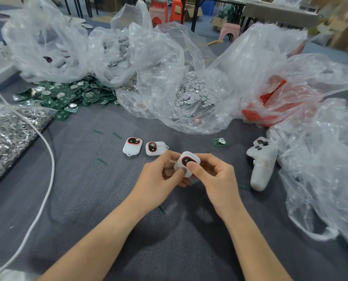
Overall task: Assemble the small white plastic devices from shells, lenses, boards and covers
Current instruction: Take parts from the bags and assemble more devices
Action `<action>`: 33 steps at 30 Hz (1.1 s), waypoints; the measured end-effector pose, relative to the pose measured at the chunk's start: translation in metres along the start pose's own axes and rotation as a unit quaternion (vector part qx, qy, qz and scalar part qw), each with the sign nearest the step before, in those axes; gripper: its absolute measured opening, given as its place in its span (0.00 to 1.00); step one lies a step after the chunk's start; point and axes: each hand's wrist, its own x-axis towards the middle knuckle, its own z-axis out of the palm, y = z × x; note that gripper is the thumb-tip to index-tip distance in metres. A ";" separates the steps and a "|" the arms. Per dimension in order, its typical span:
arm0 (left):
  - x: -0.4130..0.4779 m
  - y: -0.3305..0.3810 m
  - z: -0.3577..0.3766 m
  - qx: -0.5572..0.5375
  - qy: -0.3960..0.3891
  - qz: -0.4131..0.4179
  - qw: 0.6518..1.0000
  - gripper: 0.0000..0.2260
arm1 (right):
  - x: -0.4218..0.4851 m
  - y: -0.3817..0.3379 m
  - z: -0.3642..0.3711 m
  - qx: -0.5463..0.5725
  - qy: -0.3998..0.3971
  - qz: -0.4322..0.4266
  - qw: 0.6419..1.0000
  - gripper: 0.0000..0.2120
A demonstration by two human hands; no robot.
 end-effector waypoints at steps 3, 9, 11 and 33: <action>-0.001 -0.002 0.002 0.030 -0.011 0.006 0.999 0.07 | 0.000 0.002 0.002 -0.030 0.013 -0.014 0.999 0.02; -0.002 0.000 0.002 0.047 -0.022 0.014 0.999 0.08 | -0.001 0.002 0.003 -0.069 0.019 -0.036 0.997 0.05; -0.002 0.000 0.002 0.045 -0.019 0.012 0.999 0.08 | -0.001 0.002 0.004 -0.067 0.024 -0.036 0.997 0.04; 0.001 -0.004 -0.002 0.039 0.003 -0.021 0.999 0.06 | -0.002 -0.003 0.004 0.008 -0.038 -0.009 0.999 0.06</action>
